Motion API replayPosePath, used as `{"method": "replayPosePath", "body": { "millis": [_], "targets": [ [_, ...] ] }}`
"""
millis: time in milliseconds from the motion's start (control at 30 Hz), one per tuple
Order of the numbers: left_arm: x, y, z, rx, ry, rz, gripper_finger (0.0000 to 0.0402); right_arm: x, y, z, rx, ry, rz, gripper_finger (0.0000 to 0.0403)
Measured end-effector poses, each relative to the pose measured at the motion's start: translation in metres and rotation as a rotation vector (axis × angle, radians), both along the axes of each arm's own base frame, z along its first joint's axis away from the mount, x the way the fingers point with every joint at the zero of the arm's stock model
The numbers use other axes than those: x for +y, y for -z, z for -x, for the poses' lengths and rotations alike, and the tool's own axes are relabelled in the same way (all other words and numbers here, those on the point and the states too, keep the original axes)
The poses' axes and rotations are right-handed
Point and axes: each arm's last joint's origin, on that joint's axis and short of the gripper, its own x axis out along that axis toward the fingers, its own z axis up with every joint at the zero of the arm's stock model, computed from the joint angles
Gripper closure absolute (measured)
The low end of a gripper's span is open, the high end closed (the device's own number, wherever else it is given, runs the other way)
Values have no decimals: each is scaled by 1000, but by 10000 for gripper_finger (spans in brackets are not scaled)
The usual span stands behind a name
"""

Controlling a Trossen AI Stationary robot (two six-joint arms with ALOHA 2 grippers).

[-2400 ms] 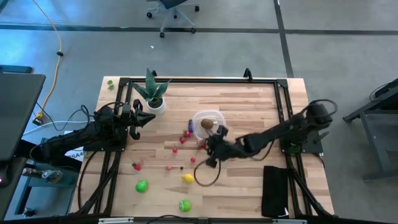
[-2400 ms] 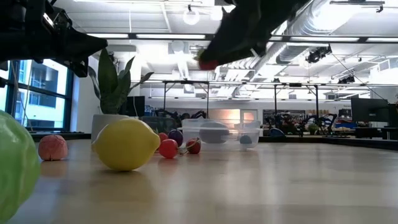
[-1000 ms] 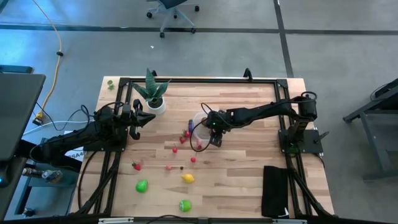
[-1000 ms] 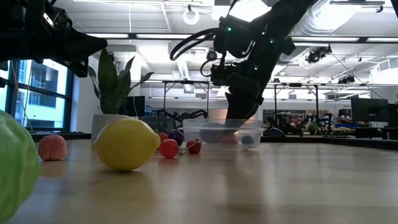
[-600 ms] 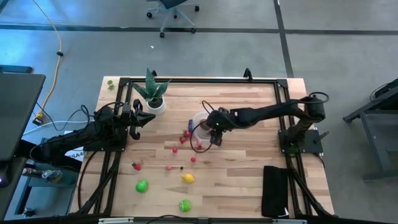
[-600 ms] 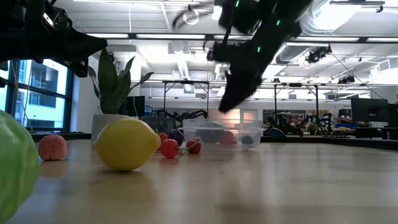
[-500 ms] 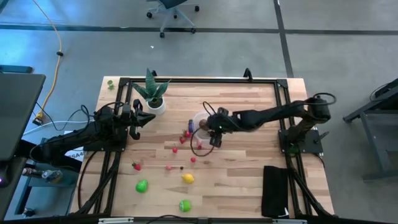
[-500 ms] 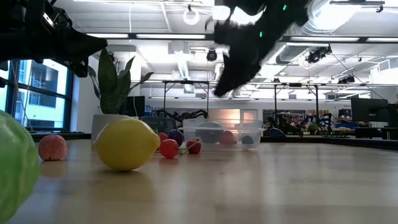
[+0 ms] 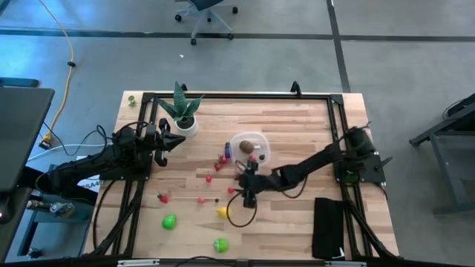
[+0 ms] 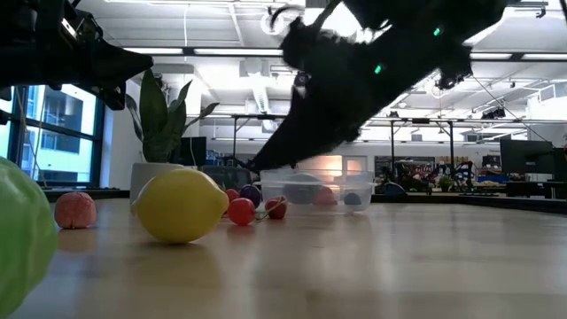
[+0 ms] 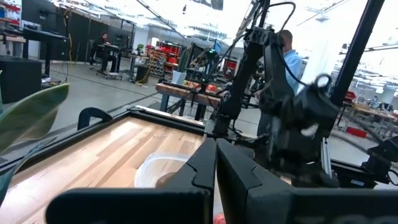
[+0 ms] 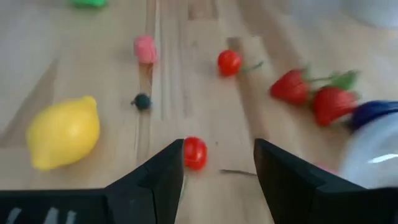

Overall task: Pick and placing Produce into tupperware
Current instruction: Put the bottom cherry into the transparent bin

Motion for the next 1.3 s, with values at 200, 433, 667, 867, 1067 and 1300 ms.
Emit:
{"method": "replayPosePath", "body": {
  "millis": [200, 433, 667, 867, 1067, 1300],
  "targets": [
    [0, 0, 0, 0, 0, 0, 399, 8, 6, -22, -1, -39, 13, 217],
    [0, 0, 0, 0, 0, 0, 399, 13, 14, -24, 41, -33, 6, 217],
    [0, 0, 0, 0, 0, 0, 399, 14, 25, -24, 74, -24, -3, 217],
    [0, 0, 0, 0, 0, 0, 399, 14, 29, -24, 81, -17, -11, 217],
    [0, 0, 0, 0, 0, 0, 399, 14, 29, -23, 86, -17, -8, 228],
    [0, 0, 0, 0, 0, 0, 399, 12, 33, -24, 103, -25, -25, 249]
  ]
}}
